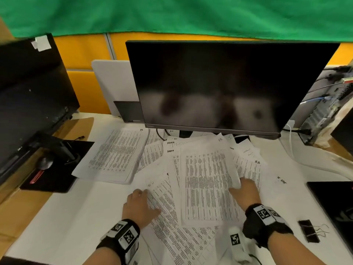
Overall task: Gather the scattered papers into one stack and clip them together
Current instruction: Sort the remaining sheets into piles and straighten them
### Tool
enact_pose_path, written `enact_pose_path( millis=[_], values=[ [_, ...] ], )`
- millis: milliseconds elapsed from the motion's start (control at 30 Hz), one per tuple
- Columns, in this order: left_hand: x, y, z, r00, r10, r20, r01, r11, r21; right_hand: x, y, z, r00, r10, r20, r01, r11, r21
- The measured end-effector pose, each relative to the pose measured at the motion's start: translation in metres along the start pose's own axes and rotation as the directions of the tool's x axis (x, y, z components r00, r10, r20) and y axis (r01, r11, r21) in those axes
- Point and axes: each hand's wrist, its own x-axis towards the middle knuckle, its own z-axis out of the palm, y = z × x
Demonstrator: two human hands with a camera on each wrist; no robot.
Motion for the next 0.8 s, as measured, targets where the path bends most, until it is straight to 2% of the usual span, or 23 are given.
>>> enact_pose_path(
  millis=[67,200,400,467,533,600,633,667,733,800],
  values=[
    [0.002,0.0,-0.003,1.0,-0.015,0.002,0.015,1.0,0.009,0.005,-0.002,0.009,0.997,0.011,0.073,-0.008,0.999,-0.049],
    [0.008,-0.001,-0.01,0.997,-0.059,0.053,0.06,0.998,-0.017,0.004,-0.008,0.013,0.997,0.028,0.078,-0.03,0.999,0.018],
    [0.017,-0.009,-0.026,0.98,-0.073,0.184,0.096,0.989,-0.115,-0.002,0.018,-0.028,0.999,0.037,0.017,-0.038,0.999,0.025],
    [0.021,-0.013,-0.034,0.984,-0.069,0.167,0.095,0.983,-0.155,-0.007,0.029,-0.037,0.997,0.07,0.037,-0.07,0.997,0.014],
    [0.028,-0.015,-0.042,0.99,-0.078,0.118,0.109,0.951,-0.29,-0.01,0.038,-0.04,0.993,0.091,0.08,-0.092,0.996,0.005],
    [0.034,-0.015,-0.052,0.989,-0.072,0.128,0.131,0.825,-0.549,-0.012,0.042,-0.037,0.989,0.092,0.115,-0.092,0.996,-0.008],
    [0.034,-0.014,-0.057,0.983,-0.049,0.177,0.149,0.777,-0.611,-0.013,0.042,-0.035,0.988,0.09,0.128,-0.088,0.996,-0.02],
    [0.033,-0.014,-0.061,0.969,-0.013,0.247,0.166,0.774,-0.611,-0.014,0.042,-0.032,0.987,0.086,0.137,-0.084,0.996,-0.022],
    [0.029,-0.017,-0.066,0.906,0.022,0.423,0.198,0.86,-0.469,-0.015,0.04,-0.025,0.986,0.079,0.147,-0.079,0.997,-0.008],
    [0.028,-0.02,-0.069,0.869,-0.001,0.494,0.226,0.89,-0.396,-0.015,0.036,-0.02,0.986,0.068,0.151,-0.07,0.998,0.009]
  ],
)
